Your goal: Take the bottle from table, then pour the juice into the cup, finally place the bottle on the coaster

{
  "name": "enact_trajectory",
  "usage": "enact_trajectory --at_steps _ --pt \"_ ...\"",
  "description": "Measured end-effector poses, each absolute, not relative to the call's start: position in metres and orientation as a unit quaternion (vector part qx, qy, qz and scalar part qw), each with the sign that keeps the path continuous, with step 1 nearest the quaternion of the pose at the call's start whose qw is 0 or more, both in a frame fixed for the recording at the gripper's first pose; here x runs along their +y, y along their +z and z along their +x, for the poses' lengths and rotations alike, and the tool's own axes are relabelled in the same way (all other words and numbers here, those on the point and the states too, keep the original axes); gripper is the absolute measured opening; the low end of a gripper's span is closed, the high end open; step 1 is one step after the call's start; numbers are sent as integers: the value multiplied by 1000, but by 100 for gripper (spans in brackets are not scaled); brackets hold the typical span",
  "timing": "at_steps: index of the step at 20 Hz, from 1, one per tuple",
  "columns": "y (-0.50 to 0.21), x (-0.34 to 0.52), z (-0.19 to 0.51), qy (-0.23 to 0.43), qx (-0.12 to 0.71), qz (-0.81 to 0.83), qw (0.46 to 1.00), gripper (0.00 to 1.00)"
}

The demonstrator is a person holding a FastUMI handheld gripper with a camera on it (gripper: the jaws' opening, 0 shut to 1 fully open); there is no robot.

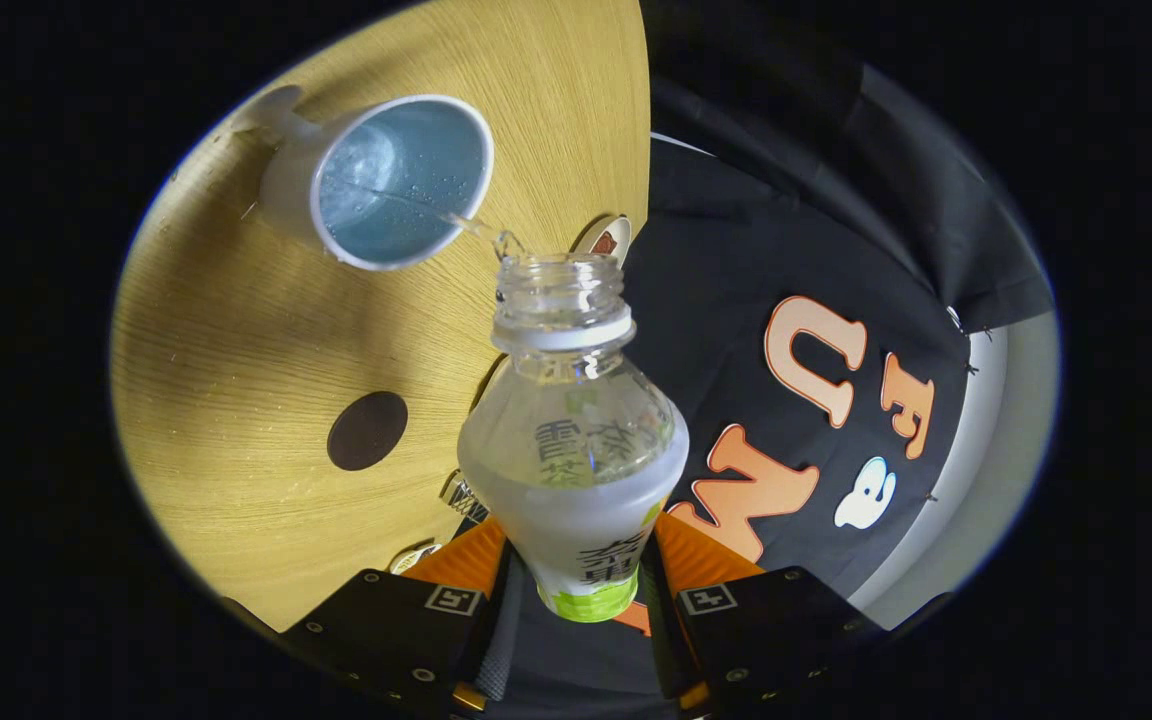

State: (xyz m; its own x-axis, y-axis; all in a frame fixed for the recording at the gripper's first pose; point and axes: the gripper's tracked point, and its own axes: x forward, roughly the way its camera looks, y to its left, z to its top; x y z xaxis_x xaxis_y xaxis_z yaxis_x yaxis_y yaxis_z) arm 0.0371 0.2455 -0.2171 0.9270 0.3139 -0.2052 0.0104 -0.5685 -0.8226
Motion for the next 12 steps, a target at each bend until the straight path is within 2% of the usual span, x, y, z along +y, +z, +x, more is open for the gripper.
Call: enact_trajectory --at_steps 12 --pt "-214 258 39 173 -104 -880 430 57"
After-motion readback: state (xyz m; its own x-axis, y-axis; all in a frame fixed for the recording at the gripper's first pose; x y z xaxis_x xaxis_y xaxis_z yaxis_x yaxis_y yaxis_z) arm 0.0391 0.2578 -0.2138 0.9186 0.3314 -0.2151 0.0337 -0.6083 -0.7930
